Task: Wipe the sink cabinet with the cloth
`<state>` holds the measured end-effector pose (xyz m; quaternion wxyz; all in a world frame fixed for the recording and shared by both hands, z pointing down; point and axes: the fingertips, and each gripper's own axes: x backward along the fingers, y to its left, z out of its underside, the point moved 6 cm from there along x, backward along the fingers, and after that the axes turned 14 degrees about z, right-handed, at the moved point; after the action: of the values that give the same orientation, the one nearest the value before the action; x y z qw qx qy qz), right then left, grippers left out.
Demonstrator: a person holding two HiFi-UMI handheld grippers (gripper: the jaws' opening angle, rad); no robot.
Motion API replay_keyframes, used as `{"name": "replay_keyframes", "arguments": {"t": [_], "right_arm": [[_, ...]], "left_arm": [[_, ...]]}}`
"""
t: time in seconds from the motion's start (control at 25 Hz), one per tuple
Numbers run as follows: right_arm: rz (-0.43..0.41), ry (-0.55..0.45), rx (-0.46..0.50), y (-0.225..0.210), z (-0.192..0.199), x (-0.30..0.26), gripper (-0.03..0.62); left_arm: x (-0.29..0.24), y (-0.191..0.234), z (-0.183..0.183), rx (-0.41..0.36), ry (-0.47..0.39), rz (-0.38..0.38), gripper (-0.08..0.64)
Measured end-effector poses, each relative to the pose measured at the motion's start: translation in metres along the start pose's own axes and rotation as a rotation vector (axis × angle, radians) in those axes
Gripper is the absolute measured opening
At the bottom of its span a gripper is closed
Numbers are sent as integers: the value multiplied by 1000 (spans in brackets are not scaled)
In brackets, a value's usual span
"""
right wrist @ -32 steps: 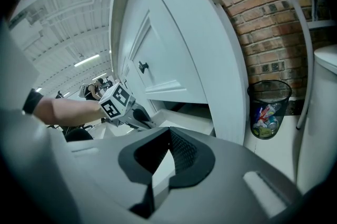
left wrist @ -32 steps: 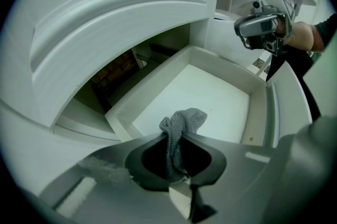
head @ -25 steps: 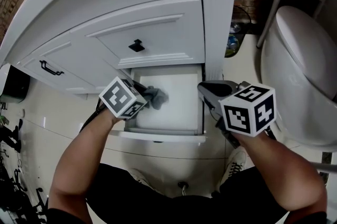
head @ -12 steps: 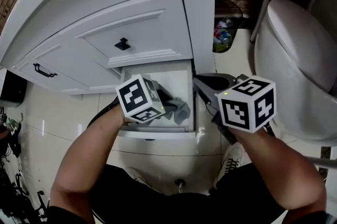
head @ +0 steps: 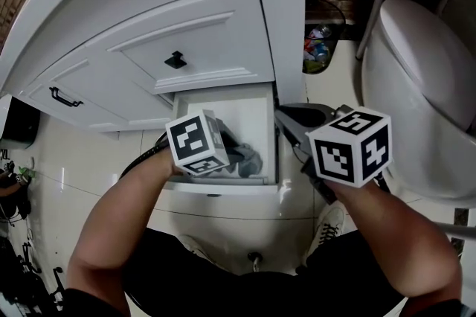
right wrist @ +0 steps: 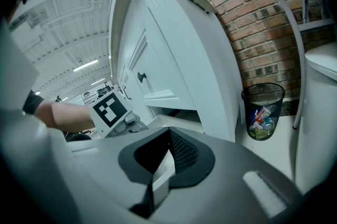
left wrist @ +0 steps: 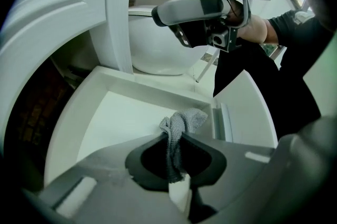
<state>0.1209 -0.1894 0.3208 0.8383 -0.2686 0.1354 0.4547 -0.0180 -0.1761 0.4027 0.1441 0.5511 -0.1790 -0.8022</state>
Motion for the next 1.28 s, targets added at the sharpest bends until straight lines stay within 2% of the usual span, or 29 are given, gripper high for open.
{"name": "replay_keyframes", "arguments": {"t": [0.52,1.28], "right_arm": [[-10,18,27,13,2,-8,6],[-12,26,39,19,3,-15,6]], "left_arm": [[25,6,68,96,100,-69,38],[42,9,114,146,245,-130,38]]}}
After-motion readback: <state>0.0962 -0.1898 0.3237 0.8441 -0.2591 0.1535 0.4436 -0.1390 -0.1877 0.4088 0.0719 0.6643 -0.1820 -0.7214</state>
